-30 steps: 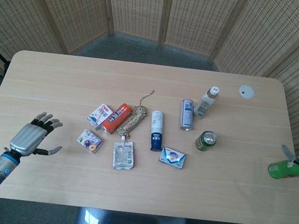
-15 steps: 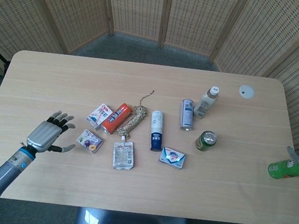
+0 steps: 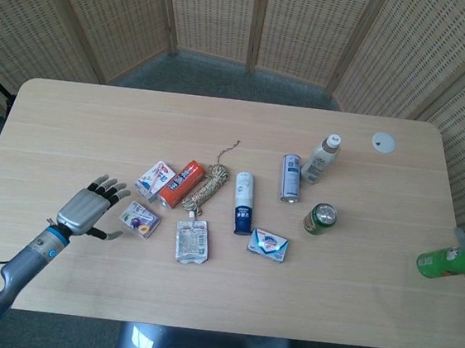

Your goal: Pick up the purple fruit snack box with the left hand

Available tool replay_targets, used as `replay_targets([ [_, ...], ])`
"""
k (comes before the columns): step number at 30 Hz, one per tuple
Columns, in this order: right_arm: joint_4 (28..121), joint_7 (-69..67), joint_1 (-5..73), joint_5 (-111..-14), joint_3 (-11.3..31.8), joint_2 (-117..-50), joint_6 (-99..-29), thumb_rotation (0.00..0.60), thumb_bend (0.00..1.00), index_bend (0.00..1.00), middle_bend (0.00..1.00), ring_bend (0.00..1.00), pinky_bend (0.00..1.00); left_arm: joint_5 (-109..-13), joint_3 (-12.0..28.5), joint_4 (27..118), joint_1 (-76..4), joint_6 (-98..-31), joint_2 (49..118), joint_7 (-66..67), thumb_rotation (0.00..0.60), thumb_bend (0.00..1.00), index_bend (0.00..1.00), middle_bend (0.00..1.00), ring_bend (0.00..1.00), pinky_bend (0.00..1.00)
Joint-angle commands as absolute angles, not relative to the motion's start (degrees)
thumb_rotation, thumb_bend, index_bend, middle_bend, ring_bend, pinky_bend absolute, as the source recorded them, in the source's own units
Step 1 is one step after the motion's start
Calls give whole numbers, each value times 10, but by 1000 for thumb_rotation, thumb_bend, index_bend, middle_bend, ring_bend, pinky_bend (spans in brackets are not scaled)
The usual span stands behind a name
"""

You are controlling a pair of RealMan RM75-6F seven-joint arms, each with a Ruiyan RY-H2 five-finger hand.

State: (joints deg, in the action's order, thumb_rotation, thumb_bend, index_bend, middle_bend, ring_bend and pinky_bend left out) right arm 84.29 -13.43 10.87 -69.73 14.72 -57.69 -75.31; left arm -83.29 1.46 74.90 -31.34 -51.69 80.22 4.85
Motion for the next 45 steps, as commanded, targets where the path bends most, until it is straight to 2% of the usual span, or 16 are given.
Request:
replay_targets([
  [1,844,-136,107,-698,148,-576,-755,221,245,0,16,0,0,-827,13,751,-315,-514,803,55,446,262,42,0,0,0],
  [3,844,-138,106,-698,149,-575,-757,217,246,0,16,0,0,-823,13,752,-316,-513,804,57,470,262,17,0,0,0],
  [7,846,-142,104,-700,149,-574,-760,218,247,0,17,0,0,-818,11,752,-319,-508,807,58,471,263,6,0,0,0],
  [17,849,-146,96,-698,150,-567,-767,217,246,0,16,0,0,-807,12,732,-339,-484,828,52,474,263,139,0,0,0],
  [31,850,-157,86,-697,151,-561,-776,218,246,0,16,0,0,-798,13,709,-364,-459,857,63,474,262,141,0,0,0],
  [37,847,-164,81,-698,152,-561,-781,217,246,0,16,0,0,-804,7,715,-365,-466,855,61,476,262,249,0,0,0],
  [45,844,-173,77,-701,150,-561,-781,218,246,0,17,0,0,-798,0,722,-363,-465,851,67,474,262,198,0,0,0],
])
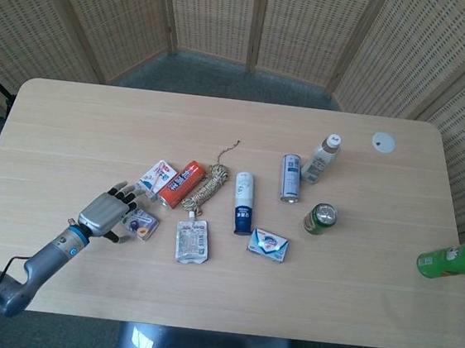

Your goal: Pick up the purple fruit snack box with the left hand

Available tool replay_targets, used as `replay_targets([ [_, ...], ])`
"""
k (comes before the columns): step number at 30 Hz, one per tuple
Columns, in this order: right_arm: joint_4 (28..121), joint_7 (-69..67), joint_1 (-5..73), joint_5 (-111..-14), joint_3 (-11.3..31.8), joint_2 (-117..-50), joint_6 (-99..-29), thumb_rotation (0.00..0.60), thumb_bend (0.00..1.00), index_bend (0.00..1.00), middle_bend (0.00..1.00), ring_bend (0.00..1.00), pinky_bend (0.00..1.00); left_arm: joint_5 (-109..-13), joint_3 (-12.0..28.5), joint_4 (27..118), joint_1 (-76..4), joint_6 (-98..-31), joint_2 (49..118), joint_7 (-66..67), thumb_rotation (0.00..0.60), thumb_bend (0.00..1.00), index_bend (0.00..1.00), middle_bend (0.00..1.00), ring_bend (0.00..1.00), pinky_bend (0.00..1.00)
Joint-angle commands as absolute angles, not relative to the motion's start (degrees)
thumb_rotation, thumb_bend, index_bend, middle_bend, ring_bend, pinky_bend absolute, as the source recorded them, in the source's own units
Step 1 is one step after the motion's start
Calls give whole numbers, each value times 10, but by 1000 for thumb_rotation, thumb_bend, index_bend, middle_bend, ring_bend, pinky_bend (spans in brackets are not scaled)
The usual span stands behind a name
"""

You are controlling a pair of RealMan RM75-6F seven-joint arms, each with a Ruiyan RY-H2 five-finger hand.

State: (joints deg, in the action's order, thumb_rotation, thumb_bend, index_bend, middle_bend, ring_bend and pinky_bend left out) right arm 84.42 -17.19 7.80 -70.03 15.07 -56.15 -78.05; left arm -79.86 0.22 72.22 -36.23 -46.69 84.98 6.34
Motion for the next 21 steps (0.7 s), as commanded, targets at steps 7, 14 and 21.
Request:
replay_targets([
  [7,846,-179,74,-703,151,-558,-783,217,247,0,16,0,0,-796,-5,722,-364,-465,858,80,476,261,162,0,0,0],
  [14,847,-184,69,-702,152,-558,-789,218,247,0,16,0,0,-797,-10,724,-360,-475,863,100,476,262,259,0,0,0],
  [21,846,-193,66,-705,152,-558,-792,219,246,0,18,0,0,-804,-12,723,-352,-498,868,108,484,287,510,72,0,0],
])
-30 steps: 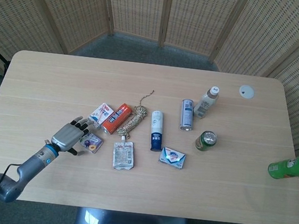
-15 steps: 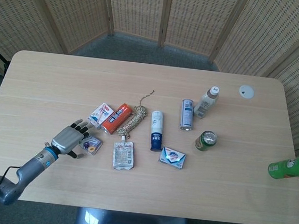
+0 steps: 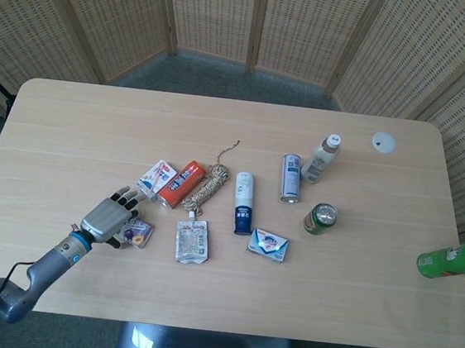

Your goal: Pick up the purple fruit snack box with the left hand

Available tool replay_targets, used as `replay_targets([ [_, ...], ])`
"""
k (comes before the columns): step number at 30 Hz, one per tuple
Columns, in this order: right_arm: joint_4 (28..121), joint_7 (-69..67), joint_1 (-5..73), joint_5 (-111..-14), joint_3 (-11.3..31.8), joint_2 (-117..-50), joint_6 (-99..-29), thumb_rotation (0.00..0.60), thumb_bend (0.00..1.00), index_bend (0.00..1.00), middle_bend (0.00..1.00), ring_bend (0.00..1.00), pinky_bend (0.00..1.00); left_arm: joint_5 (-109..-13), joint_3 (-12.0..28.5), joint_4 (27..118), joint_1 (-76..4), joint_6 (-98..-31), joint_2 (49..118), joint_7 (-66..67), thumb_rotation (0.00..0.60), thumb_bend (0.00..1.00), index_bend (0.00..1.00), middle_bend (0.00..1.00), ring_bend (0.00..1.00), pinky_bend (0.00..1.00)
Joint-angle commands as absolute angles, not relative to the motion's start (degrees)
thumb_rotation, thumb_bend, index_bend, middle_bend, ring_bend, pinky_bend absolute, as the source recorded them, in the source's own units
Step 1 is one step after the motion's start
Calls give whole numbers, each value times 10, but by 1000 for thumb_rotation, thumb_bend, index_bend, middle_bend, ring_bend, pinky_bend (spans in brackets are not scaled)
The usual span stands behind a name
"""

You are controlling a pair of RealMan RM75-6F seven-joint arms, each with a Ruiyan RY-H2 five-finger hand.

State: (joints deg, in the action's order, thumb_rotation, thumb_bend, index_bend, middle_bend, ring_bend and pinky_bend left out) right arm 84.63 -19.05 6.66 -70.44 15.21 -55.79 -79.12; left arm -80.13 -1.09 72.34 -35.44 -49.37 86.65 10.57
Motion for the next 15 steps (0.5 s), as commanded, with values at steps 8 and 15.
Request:
replay_targets([
  [8,845,-201,64,-708,154,-560,-797,220,247,0,21,0,0,-818,-12,722,-342,-530,872,100,546,305,697,369,127,0],
  [15,840,-203,67,-710,152,-568,-789,217,246,0,22,0,0,-826,3,754,-334,-569,840,75,547,304,696,397,143,0],
])
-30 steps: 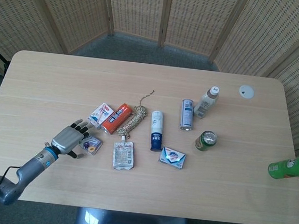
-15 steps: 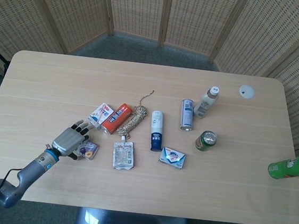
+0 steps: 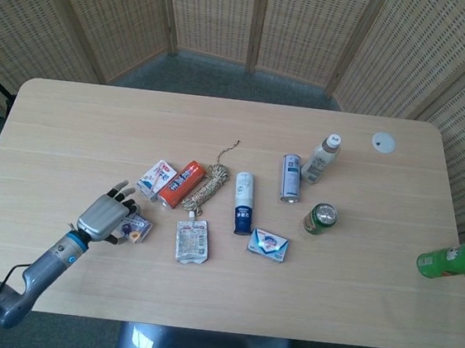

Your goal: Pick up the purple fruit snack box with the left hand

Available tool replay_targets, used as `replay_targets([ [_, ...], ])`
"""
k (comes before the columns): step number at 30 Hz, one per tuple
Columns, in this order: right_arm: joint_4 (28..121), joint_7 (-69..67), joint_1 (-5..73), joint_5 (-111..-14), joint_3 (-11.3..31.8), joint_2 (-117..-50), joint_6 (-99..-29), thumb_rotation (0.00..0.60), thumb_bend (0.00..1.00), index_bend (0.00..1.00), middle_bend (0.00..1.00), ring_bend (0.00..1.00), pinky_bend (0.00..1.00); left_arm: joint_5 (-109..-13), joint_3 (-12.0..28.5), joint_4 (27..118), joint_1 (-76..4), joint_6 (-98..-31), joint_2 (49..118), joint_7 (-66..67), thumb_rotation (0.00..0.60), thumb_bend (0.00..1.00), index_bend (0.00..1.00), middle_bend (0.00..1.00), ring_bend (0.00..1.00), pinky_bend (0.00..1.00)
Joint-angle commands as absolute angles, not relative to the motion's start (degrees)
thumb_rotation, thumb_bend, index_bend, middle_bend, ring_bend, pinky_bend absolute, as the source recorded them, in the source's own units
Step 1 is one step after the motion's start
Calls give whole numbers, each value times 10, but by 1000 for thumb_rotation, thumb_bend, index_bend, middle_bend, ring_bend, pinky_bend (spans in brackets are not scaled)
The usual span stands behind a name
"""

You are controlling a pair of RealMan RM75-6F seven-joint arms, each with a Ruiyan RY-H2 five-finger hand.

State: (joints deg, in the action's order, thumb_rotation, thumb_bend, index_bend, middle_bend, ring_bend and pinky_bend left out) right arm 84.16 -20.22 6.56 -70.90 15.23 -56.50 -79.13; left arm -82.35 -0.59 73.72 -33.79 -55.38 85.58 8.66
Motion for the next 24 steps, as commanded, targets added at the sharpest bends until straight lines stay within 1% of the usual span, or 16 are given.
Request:
replay_targets([
  [1,839,-203,68,-710,152,-569,-788,216,247,0,21,0,0,-826,7,761,-334,-574,832,71,547,305,695,397,143,0],
  [7,833,-199,74,-718,147,-578,-781,218,246,0,22,0,0,-816,47,818,-331,-618,769,54,548,300,686,391,146,0],
  [14,825,-201,77,-722,143,-592,-777,220,246,0,28,0,0,-797,110,896,-327,-669,682,17,546,293,672,384,147,0],
  [20,816,-205,79,-724,140,-602,-775,218,246,0,31,0,0,-770,158,948,-326,-685,612,-17,547,291,665,382,147,0],
  [24,813,-207,79,-724,139,-606,-772,219,246,0,33,0,0,-759,178,967,-328,-688,577,-19,547,289,664,379,147,0],
])
